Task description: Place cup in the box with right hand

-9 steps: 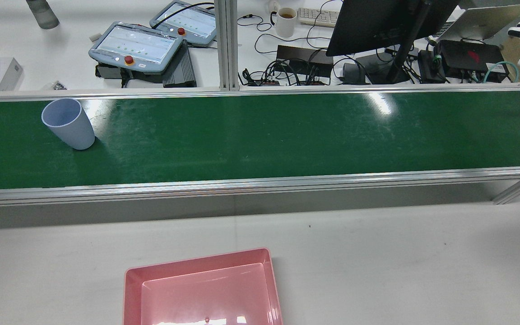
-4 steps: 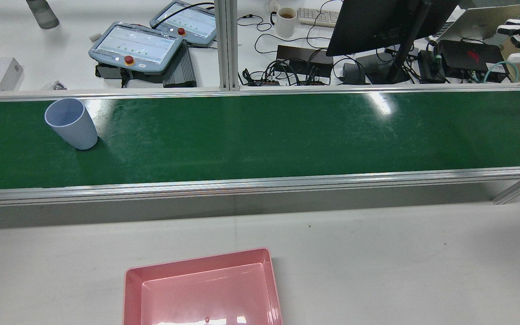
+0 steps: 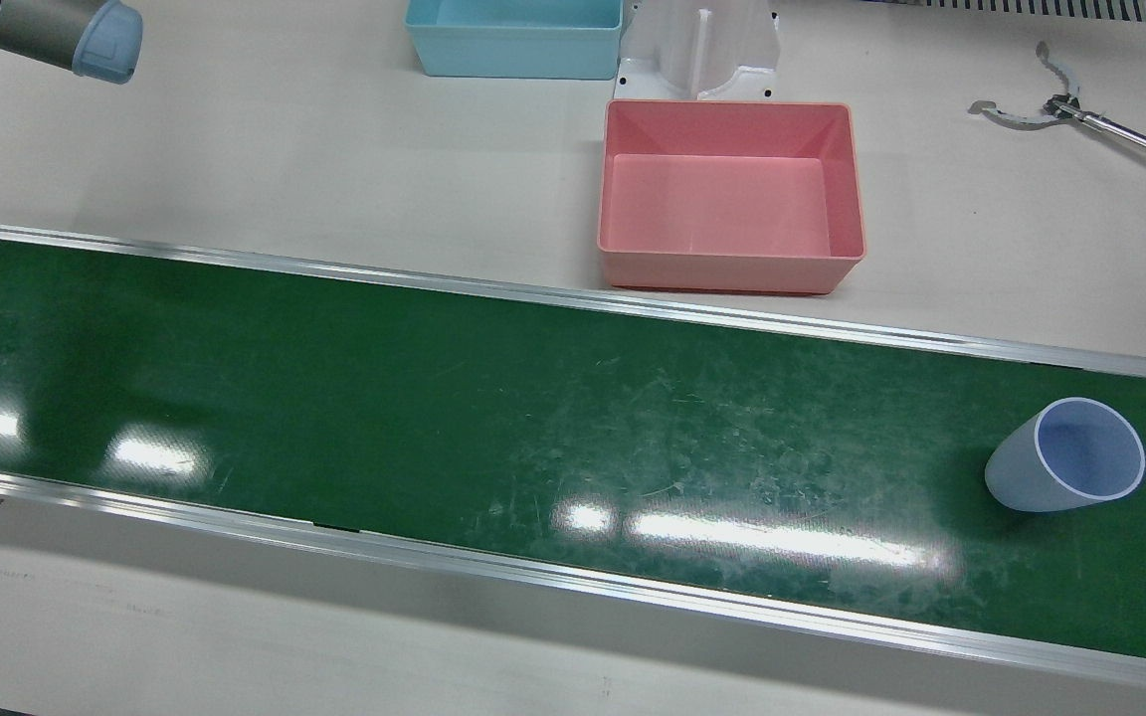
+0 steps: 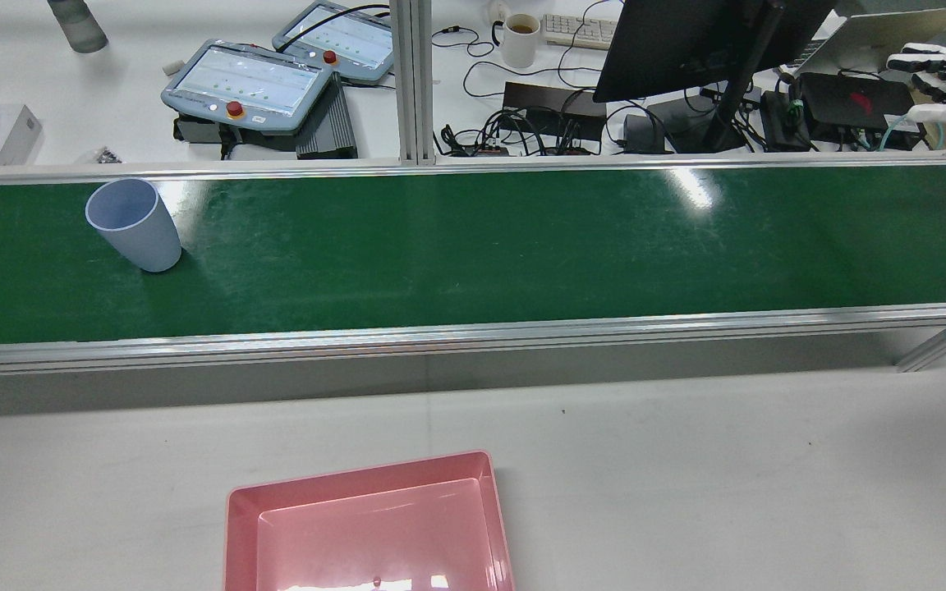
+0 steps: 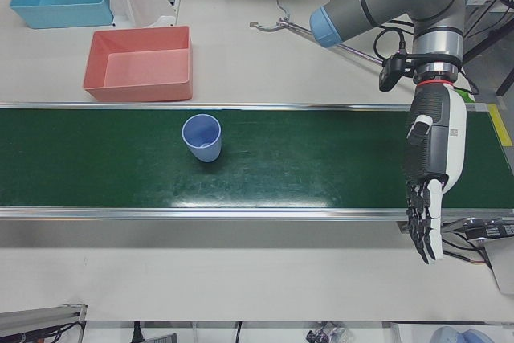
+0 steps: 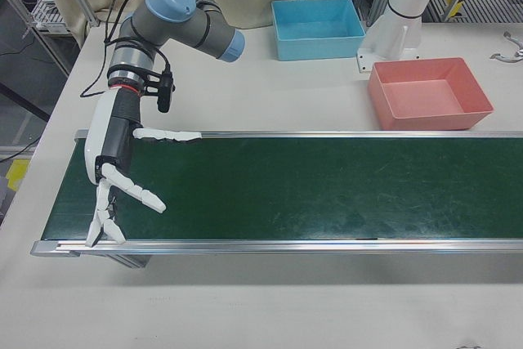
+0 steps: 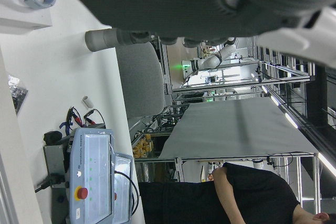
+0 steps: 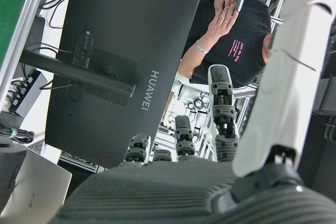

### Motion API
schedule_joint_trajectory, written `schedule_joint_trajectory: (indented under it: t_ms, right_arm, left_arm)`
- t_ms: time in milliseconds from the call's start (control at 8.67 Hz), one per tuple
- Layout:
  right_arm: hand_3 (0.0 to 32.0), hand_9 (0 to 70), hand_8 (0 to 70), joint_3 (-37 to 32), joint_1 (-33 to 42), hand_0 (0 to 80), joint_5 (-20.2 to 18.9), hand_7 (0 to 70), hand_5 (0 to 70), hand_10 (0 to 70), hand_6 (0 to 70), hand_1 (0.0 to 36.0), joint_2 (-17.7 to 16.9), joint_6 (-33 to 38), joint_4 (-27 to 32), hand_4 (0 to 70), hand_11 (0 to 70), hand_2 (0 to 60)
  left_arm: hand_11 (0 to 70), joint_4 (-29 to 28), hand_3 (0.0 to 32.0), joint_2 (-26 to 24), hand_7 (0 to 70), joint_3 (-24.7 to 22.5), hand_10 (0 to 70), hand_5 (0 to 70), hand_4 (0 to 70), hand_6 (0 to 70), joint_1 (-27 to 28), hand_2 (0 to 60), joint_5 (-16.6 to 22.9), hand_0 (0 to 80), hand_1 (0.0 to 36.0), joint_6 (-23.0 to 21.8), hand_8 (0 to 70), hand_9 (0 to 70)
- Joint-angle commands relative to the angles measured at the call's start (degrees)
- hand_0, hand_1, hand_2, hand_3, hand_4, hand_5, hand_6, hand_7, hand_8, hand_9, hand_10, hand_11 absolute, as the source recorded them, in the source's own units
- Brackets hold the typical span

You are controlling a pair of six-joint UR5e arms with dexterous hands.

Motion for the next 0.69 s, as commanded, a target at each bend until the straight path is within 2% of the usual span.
schedule_joint_trajectory:
  t_ms: [0, 576]
  right_arm:
    - [0.0, 3.5, 0.4, -0.03, -0.33, 54.8, 0.01, 24.8, 5.7, 5.7, 7.0, 15.0, 0.05, -0.03, 0.04, 30.1, 10.2, 1.2]
    - [0.0, 3.8, 0.4, -0.47, -0.59, 54.6, 0.01, 26.4, 5.7, 6.0, 7.3, 14.8, 0.05, -0.03, -0.05, 30.7, 10.6, 1.1]
  left_arm:
    - [0.0, 0.0, 0.0, 0.0, 0.0, 0.0, 0.0, 0.0, 0.0, 0.0, 0.0, 0.0, 0.0, 0.0, 0.0, 0.0, 0.0, 0.0]
    - [0.0, 0.0, 0.0, 0.0, 0.0, 0.0, 0.0, 0.0, 0.0, 0.0, 0.0, 0.0, 0.0, 0.0, 0.0, 0.0, 0.0, 0.0]
